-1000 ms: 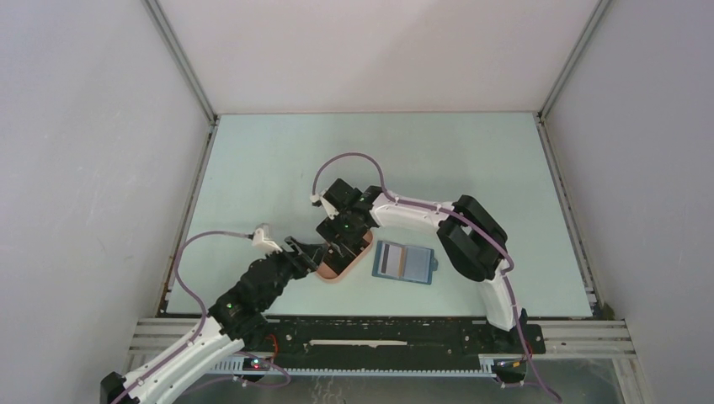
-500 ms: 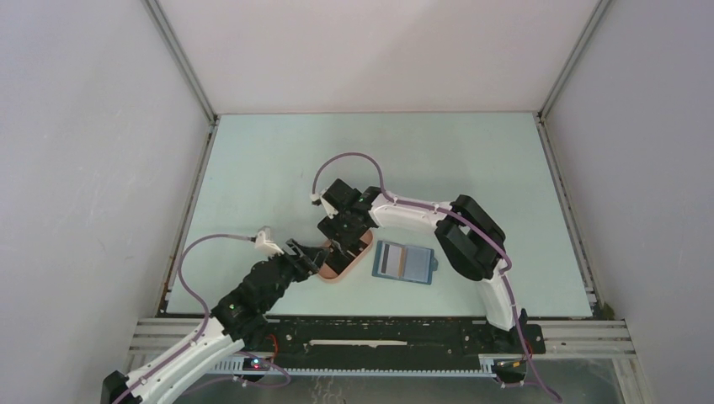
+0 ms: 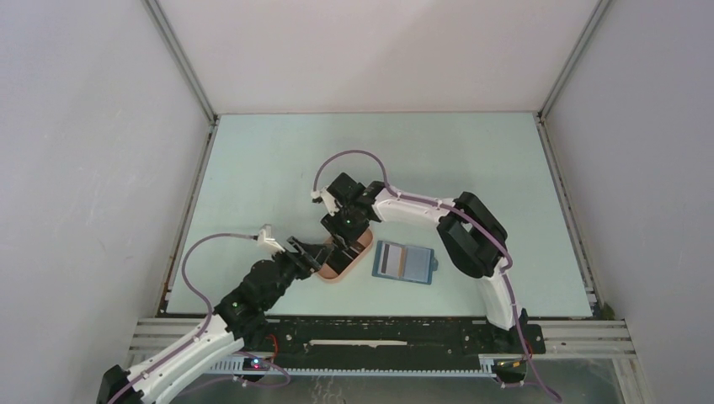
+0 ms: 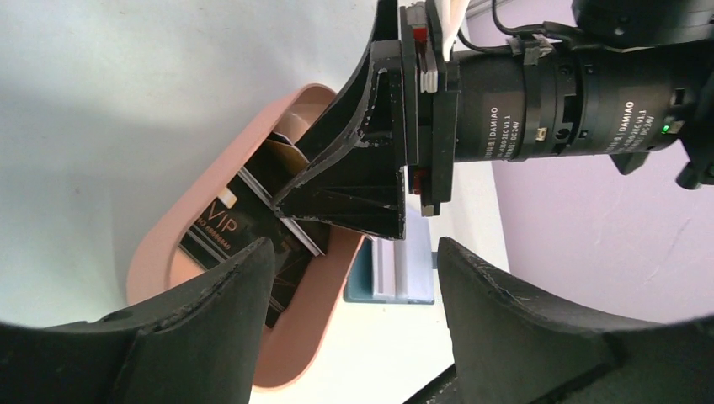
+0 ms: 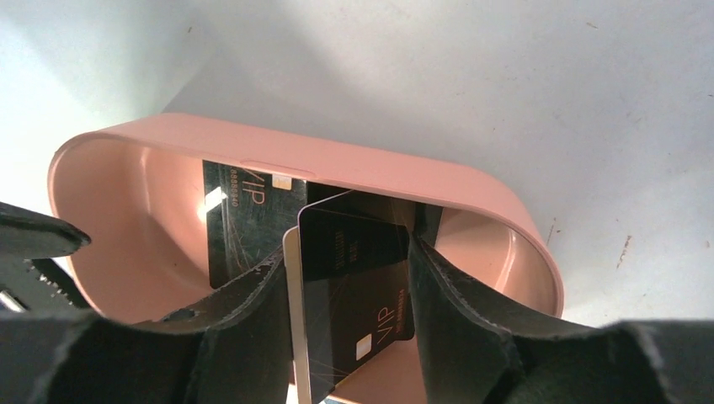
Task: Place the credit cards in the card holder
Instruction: Pick up the credit card from the storage box.
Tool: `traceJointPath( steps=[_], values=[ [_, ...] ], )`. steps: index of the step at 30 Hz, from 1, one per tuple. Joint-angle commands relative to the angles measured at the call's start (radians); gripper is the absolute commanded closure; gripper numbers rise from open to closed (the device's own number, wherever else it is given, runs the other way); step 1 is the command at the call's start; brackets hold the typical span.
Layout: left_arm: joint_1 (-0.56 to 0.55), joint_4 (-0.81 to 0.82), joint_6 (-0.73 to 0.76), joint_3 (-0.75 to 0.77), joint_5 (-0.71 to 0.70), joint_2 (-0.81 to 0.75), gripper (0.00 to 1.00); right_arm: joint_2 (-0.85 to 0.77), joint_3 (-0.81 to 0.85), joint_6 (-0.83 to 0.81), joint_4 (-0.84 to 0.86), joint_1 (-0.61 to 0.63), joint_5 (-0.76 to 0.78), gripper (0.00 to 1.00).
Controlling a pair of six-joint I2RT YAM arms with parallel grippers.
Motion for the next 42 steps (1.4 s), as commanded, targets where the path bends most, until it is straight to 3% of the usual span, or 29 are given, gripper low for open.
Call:
traceJointPath(
  steps=[1,6,15,22,29,35,42],
  values=[
    [0.004,0.147,-0.046,-0.061,0.036,0.050,0.25,-0.002,0.019,-0.035,-0.048,-0.027,-0.112,0.48],
    [0.004,0.211,-0.071,-0.061,0.049,0.099,0.25,0.003,0.037,-0.048,-0.078,-0.060,-0.187,0.50],
    [0.005,0.269,-0.225,-0.088,0.000,0.142,0.31,0.005,0.056,-0.120,-0.135,-0.105,-0.328,0.42],
    [0.004,0.268,-0.281,-0.064,-0.018,0.228,0.34,0.001,0.060,-0.117,-0.139,-0.108,-0.306,0.49],
    [0.004,0.300,-0.273,-0.044,0.010,0.317,0.34,0.023,0.078,-0.122,-0.141,-0.068,-0.215,0.24],
    [0.004,0.266,-0.297,-0.060,-0.008,0.318,0.34,0.067,0.092,-0.121,-0.152,-0.047,-0.186,0.25],
    [0.004,0.222,-0.326,-0.052,-0.026,0.324,0.40,0.091,0.107,-0.123,-0.185,-0.070,-0.377,0.33]
  ],
)
